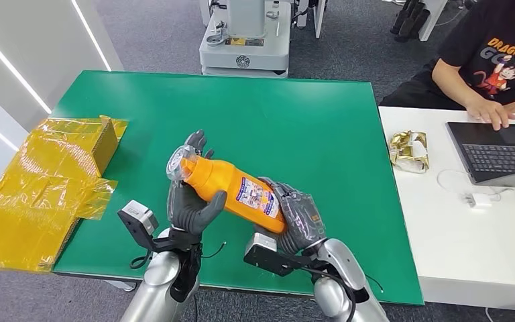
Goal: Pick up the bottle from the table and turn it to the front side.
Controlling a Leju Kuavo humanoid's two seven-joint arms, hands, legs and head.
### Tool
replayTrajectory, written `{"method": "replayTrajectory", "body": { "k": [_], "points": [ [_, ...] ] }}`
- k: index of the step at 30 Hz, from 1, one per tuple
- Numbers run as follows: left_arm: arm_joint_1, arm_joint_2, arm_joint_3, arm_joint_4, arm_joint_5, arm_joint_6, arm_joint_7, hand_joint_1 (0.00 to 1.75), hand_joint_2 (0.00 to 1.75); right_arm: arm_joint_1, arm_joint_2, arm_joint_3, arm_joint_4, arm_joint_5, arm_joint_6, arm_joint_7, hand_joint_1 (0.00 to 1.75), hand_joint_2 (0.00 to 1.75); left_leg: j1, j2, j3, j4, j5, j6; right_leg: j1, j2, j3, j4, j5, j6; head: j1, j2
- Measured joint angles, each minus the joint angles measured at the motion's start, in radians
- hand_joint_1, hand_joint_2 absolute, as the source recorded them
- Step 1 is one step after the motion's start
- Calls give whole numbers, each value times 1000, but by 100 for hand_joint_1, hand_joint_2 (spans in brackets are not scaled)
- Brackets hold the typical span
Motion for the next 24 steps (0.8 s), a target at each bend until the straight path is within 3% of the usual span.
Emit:
{"method": "replayTrajectory", "body": {
  "k": [22,23,24],
  "points": [
    [-22,7,1,48,-65,-38,42,0,175,-40,0,22,64,-29,99,-75,175,175,0,0,0,0,0,0,0,0,0,0,0,0,0,0],
    [-22,8,1,49,-67,-37,42,9,175,-41,0,23,66,-30,100,-75,175,175,0,0,0,0,0,0,0,0,0,0,0,0,0,0],
    [-22,9,2,49,-69,-37,42,35,175,-42,0,24,69,-30,100,-76,175,175,0,0,0,0,0,0,0,0,0,0,0,0,0,0]
  ]
}}
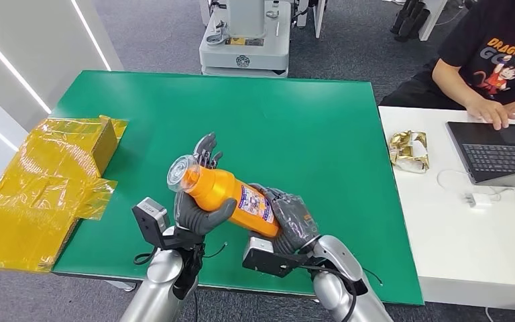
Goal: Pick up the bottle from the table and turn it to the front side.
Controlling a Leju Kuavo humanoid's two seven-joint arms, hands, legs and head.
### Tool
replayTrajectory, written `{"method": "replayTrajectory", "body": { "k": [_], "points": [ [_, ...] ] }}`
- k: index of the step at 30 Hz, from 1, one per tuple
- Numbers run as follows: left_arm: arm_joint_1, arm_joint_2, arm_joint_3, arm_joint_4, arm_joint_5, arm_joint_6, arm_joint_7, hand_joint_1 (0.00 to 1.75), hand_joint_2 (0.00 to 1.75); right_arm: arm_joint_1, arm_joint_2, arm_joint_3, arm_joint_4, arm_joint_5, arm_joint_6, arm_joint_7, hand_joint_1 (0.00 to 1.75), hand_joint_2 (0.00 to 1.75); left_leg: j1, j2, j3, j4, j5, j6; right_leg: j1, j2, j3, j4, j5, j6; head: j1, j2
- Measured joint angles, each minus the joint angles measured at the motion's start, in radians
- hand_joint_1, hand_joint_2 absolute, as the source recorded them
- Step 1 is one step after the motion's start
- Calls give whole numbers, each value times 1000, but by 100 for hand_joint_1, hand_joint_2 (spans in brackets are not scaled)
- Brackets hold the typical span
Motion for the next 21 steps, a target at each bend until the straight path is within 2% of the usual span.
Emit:
{"method": "replayTrajectory", "body": {
  "k": [2,3,21],
  "points": [
    [0,2,0,0,-5,0,0,89,175,-3,0,1,5,-1,1,-1,175,175,0,0,0,0,0,0,0,0,0,0,0,0,0,0],
    [0,3,0,0,-8,0,0,106,175,-4,0,2,7,-1,1,-1,175,175,0,0,0,0,0,0,0,0,0,0,0,0,0,0],
    [0,3,0,0,-12,-3,0,106,175,-12,0,2,22,-4,11,-1,175,175,0,0,0,0,0,0,0,0,0,0,0,0,0,0]
  ]
}}
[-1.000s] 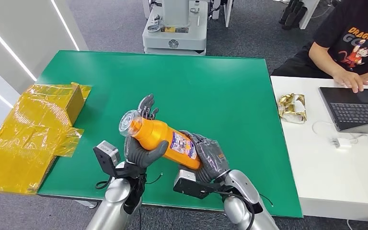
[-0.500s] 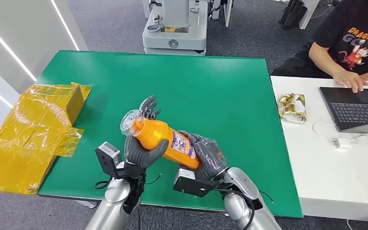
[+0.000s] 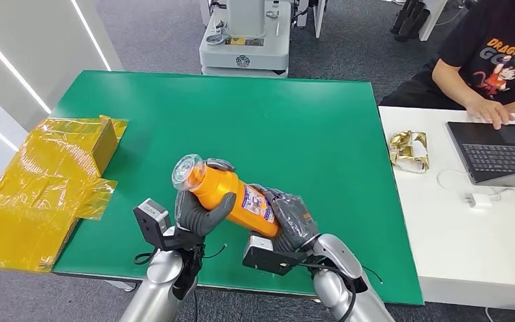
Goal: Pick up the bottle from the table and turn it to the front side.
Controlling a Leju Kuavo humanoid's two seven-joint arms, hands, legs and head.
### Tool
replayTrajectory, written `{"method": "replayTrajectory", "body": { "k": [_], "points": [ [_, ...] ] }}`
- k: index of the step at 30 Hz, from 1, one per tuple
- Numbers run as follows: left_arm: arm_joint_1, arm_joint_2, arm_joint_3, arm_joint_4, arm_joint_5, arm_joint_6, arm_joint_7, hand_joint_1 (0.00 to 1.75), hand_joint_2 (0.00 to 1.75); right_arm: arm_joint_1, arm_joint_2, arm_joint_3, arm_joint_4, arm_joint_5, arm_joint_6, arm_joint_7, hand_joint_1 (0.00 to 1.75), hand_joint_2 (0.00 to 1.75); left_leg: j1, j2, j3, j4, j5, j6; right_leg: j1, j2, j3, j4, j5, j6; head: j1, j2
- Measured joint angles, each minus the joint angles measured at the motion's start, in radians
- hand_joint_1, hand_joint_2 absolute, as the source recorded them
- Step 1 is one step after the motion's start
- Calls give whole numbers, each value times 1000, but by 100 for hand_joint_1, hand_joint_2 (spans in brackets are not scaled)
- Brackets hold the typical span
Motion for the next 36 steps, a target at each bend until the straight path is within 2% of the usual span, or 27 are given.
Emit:
{"method": "replayTrajectory", "body": {
  "k": [36],
  "points": [
    [0,0,0,0,0,0,0,106,175,-1,0,7,4,0,1,0,175,175,0,0,0,0,0,0,0,0,0,0,0,0,0,0]
  ]
}}
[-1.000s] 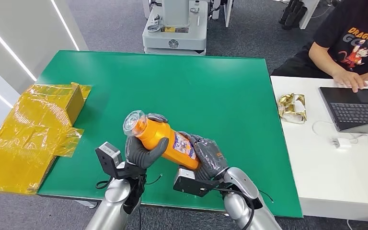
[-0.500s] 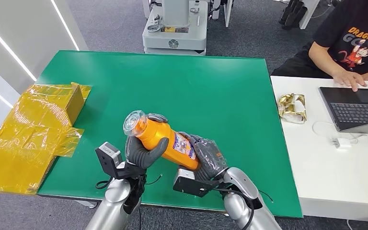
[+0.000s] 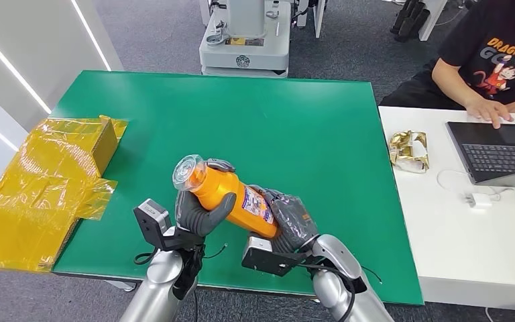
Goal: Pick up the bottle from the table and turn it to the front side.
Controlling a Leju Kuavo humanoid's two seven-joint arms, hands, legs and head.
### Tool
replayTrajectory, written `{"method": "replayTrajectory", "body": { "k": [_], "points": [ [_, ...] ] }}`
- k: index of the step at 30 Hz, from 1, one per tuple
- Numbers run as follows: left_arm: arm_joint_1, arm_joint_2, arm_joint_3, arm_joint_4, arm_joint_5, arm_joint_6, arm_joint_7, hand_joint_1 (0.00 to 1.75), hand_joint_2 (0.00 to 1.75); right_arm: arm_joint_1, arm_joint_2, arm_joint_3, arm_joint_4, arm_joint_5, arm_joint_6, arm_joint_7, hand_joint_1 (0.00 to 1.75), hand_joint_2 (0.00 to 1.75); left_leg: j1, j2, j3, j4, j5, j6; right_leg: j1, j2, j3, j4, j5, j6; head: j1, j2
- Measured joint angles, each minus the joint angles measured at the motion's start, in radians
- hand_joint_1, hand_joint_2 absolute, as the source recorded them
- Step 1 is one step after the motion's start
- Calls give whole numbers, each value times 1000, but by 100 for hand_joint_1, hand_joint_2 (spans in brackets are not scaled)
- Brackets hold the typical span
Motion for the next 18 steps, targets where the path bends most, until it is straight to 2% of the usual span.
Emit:
{"method": "replayTrajectory", "body": {
  "k": [18],
  "points": [
    [0,0,0,0,0,0,0,106,175,0,0,1,1,0,0,0,175,175,0,0,0,0,0,0,0,0,0,0,0,0,0,0]
  ]
}}
